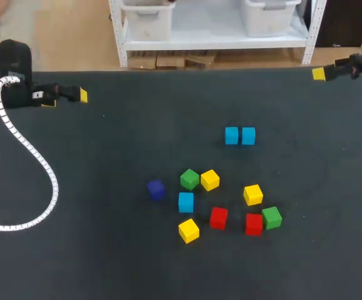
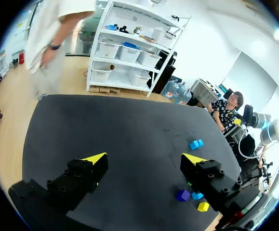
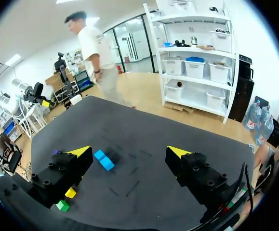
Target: Place the blue cubes, place green cubes on the blue cubes, place the yellow cubes on the green cubes, then place the red cubes on the yellow cubes, and place purple cube on the red cubes.
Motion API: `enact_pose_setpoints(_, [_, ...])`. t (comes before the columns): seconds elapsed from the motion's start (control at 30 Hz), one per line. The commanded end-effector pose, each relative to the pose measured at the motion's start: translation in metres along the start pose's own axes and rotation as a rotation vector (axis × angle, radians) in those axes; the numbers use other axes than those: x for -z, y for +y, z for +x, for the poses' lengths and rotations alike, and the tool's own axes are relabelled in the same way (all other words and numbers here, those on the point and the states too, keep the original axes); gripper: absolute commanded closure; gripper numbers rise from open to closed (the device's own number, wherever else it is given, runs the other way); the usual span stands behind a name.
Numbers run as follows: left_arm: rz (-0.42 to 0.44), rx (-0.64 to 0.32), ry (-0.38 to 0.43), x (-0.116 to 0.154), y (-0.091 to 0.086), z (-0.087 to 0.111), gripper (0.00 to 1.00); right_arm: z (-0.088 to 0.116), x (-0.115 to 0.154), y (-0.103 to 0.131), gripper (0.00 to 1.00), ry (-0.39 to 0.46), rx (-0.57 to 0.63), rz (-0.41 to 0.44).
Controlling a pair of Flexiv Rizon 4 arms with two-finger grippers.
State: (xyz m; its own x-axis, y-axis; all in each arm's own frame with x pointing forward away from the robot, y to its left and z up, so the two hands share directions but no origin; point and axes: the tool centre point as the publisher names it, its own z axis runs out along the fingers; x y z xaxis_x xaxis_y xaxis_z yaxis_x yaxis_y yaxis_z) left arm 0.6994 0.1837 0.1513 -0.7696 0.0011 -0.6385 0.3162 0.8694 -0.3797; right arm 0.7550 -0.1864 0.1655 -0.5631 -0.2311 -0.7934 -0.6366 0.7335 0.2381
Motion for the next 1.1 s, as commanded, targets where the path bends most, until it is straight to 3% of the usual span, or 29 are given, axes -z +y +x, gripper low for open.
enact_pose_setpoints(0.03, [0.006,-0.001,-0.004,0.000,0.001,0.001,0.00,0.001,0.000,0.000,0.00,-0.005,0.001,-0.002])
enact_pose_setpoints(0.77, [0.006,-0.001,-0.004,0.000,0.001,0.001,0.00,0.001,0.000,0.000,0.00,-0.005,0.001,-0.002])
enact_pose_setpoints(0.97, [-0.199,-0.184,0.099,-0.011,-0.032,0.010,0.00,0.001,0.000,0.000,0.00,-0.005,0.001,-0.002])
enact_pose_setpoints(1.1, [-0.204,-0.299,0.192,-0.024,-0.052,0.016,0.00,0.001,0.000,0.000,0.00,-0.005,0.001,-0.002])
